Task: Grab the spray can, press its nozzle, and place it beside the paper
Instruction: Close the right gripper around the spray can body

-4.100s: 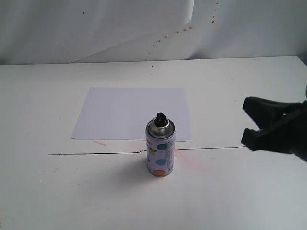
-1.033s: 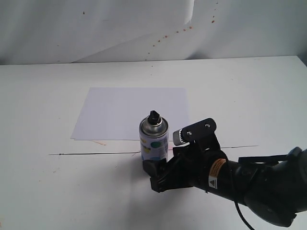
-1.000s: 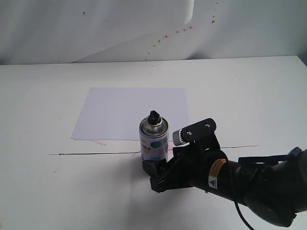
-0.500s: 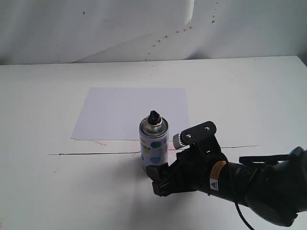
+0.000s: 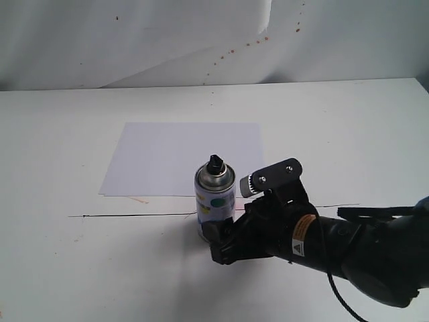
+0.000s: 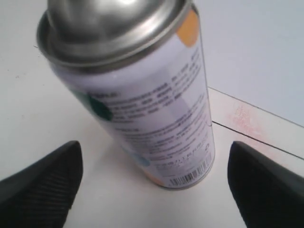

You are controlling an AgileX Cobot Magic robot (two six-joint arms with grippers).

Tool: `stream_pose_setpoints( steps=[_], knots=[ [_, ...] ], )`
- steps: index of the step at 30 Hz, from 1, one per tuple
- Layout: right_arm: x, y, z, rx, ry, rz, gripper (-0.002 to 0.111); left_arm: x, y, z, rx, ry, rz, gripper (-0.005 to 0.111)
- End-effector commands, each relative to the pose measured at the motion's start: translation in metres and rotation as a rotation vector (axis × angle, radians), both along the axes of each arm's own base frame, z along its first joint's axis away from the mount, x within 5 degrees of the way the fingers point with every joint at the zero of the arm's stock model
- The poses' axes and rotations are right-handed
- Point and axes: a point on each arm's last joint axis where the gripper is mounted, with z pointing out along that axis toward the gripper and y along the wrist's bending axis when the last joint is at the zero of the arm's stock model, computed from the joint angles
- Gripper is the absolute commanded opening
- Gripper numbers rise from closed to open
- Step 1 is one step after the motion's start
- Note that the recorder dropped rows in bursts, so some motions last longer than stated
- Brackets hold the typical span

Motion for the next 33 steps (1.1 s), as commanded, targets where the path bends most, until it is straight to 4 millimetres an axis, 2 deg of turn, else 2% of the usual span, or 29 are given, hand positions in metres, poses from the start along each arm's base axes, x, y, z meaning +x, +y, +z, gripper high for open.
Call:
stream_pose_setpoints(
  steps=[1,9,29,33],
  knots=[
    [0.0087,0.0052,0.0076,-0.020,-0.007,0.009,0.076,-0.0001,-0.0004,-0.0012,-0.005,-0.002,-0.006,0.089],
    [0.0111,0.0053,0.0061,-0.058,0.030,0.003,0.076,-0.0001,-0.0004,-0.0012,-0.005,-0.002,-0.006,0.089],
    [0.0139,0.0072,0.0101,-0.025,-0.021,0.004,0.076,-0.0001,-0.0004,-0.0012,-0.005,-0.002,-0.006,0.089],
    [0.0153,0.0087,0.0003,-0.030,-0.024,0.016,0.076,-0.0001,-0.0004,-0.0012,-0.005,-0.002,-0.006,0.089]
  ],
)
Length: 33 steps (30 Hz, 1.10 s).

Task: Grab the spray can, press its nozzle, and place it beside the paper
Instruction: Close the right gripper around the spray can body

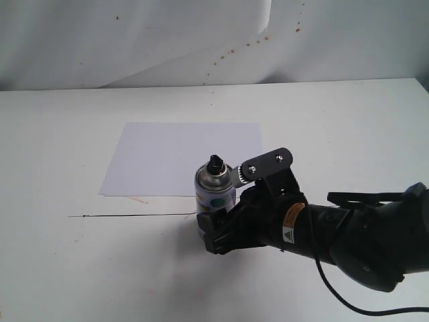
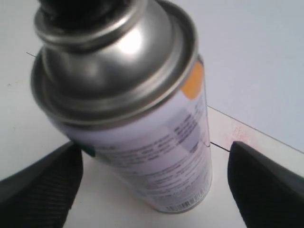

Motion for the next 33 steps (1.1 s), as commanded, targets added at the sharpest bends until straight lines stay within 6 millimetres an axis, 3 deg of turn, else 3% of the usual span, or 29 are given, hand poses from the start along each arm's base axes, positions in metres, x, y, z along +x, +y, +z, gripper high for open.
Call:
stream_pose_setpoints(
  steps=[1,13,19,33],
  knots=[
    [0.003,0.003,-0.007,0.004,-0.018,0.014,0.076,0.000,0.000,-0.001,-0.005,-0.002,-0.006,0.089],
    [0.007,0.007,0.001,0.082,-0.108,0.023,0.076,0.000,0.000,-0.001,-0.005,-0.002,-0.006,0.089],
    [0.013,0.011,-0.011,0.069,-0.082,0.019,0.076,0.000,0.000,-0.001,-0.005,-0.002,-0.006,0.089],
    [0.019,0.015,-0.007,0.093,-0.094,0.010,0.075,0.000,0.000,-0.001,-0.005,-0.002,-0.006,0.089]
  ],
)
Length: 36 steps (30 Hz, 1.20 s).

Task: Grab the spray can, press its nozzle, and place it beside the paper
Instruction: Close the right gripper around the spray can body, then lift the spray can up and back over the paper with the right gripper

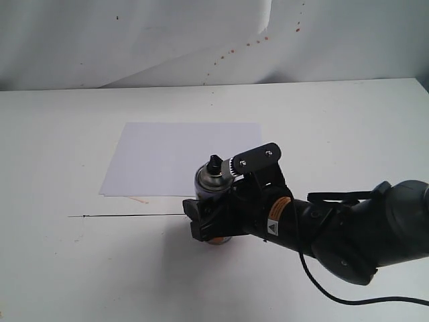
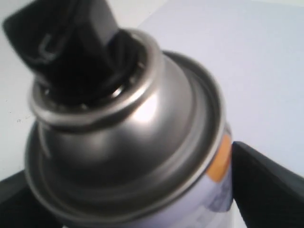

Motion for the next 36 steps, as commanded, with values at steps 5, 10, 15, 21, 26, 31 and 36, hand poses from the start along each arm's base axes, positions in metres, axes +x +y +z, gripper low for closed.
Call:
stream_pose_setpoints(
  steps=[5,10,15,21,26,31,36],
  knots=[
    [0.001,0.001,0.001,0.004,-0.002,-0.002,0.061,0.000,0.000,-0.001,-0.005,-0.002,-0.006,0.089],
    [0.001,0.001,0.001,0.004,-0.002,-0.002,0.041,0.000,0.000,-0.001,-0.005,-0.002,-0.006,0.089],
    [0.001,0.001,0.001,0.004,-0.002,-0.002,0.015,0.000,0.000,-0.001,-0.005,-0.002,-0.006,0.089],
    [0.001,0.001,0.005,0.012,-0.018,0.000,0.000,0.000,0.000,-0.001,-0.005,-0.002,-0.006,0.089],
    [0.002,0.000,0.022,-0.032,-0.062,0.021,0.000,0.000,0.000,-0.001,-0.005,-0.002,-0.006,0.089],
    [0.017,0.003,0.051,-0.184,0.003,0.019,0.000,0.000,0.000,-0.001,-0.005,-0.002,-0.006,0.089],
    [0.037,0.011,0.093,-0.290,-0.026,0.039,0.000,0.000,0.000,-0.001,-0.005,-0.002,-0.006,0.089]
  ],
)
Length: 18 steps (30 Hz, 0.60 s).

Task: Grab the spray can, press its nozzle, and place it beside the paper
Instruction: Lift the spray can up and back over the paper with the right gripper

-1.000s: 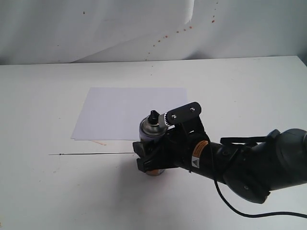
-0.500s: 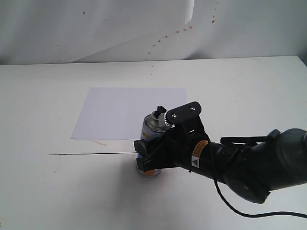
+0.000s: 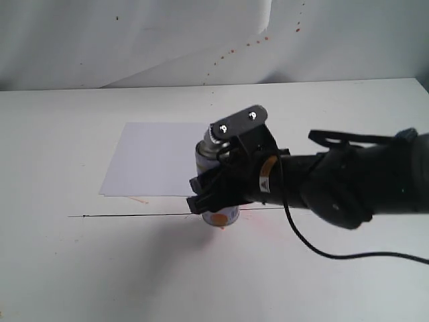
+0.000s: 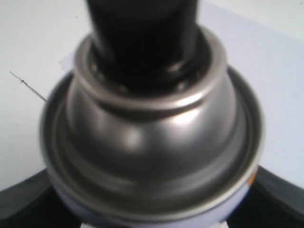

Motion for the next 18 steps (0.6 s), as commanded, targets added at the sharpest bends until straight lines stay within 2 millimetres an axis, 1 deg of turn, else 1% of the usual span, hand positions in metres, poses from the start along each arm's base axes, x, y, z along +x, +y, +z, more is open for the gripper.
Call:
stream_pose_setpoints(
  steps=[1,5,8,12,18],
  knots=[
    [0.019,0.007,0.045,-0.081,-0.055,0.020,0.000,0.000,0.000,-0.001,-0.005,-0.002,-0.006,0.089],
    [0.032,0.011,0.072,-0.130,-0.086,0.021,0.000,0.000,0.000,-0.001,-0.005,-0.002,-0.006,0.089],
    [0.037,0.013,0.086,-0.165,-0.130,0.048,0.000,0.000,0.000,-0.001,-0.005,-0.002,-0.006,0.089],
    [0.048,0.011,0.093,-0.248,-0.132,0.066,0.000,0.000,0.000,-0.001,-0.005,-0.002,-0.006,0.089],
    [0.085,-0.012,0.101,-0.287,-0.085,0.013,0.000,0.000,0.000,-0.001,-0.005,-0.002,-0.006,0.089]
  ],
)
